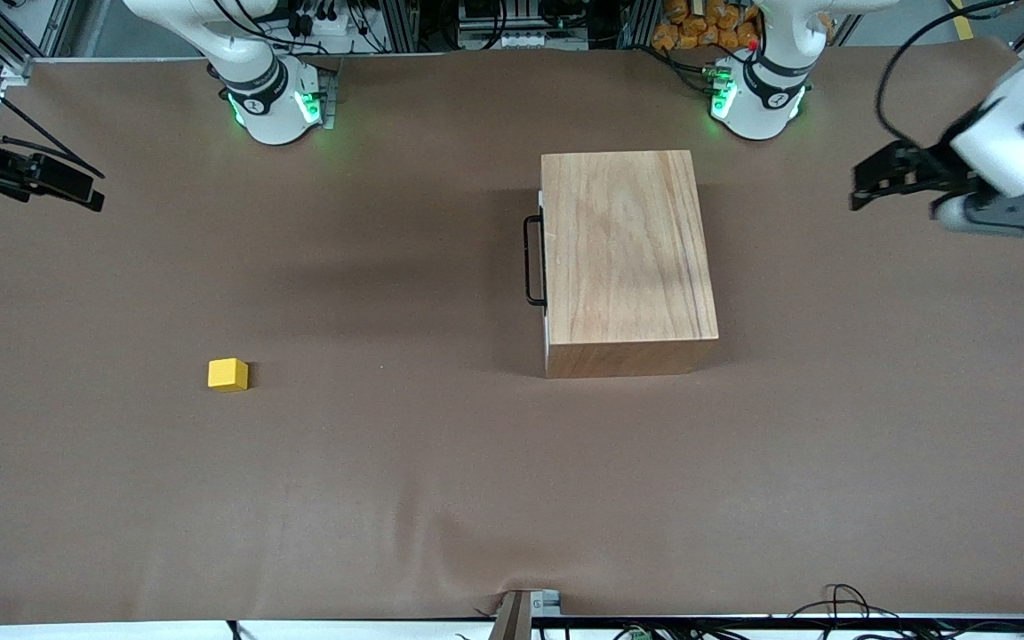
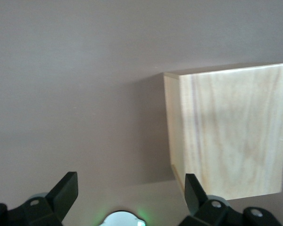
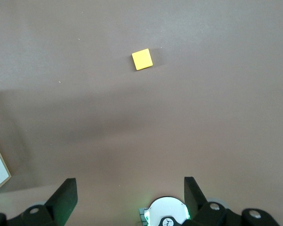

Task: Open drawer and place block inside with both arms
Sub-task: 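Move the left gripper over the box to the black drawer handle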

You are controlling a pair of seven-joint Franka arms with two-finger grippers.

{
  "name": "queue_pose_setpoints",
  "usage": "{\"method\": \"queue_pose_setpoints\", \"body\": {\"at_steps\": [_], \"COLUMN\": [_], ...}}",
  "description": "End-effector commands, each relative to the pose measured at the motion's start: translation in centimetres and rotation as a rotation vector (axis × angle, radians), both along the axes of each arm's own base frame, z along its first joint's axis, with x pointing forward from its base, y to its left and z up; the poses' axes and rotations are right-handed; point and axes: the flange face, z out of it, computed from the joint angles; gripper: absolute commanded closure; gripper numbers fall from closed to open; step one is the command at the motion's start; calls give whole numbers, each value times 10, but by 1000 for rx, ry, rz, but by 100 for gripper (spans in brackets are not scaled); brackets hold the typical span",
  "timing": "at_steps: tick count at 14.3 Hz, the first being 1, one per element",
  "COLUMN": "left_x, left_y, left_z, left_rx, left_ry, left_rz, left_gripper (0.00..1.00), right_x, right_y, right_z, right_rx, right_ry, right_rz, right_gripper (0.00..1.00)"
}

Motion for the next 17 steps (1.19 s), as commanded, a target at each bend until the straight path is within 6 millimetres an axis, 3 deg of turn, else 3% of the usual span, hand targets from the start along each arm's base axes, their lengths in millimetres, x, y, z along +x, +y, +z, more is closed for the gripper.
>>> {"method": "queue_pose_setpoints", "body": {"at_steps": [1, 6, 10, 17], "left_x": [7, 3, -4, -30], "left_y": [-71, -161, -248, -355], "left_z": [-8, -32, -78, -149], "left_rx": [0, -7, -27, -35], "left_ry": [15, -13, -35, -24], "left_rz": [41, 113, 177, 320], "left_gripper": [0, 0, 0, 0], "right_x": [-4, -2, 3, 13], "right_y": [-1, 4, 6, 14], "right_z": [6, -3, -12, -4], "right_rx": [8, 4, 1, 6], "right_ry": [0, 29, 37, -52], "right_rz": [-10, 10, 14, 29], "right_gripper": [0, 0, 0, 0]}}
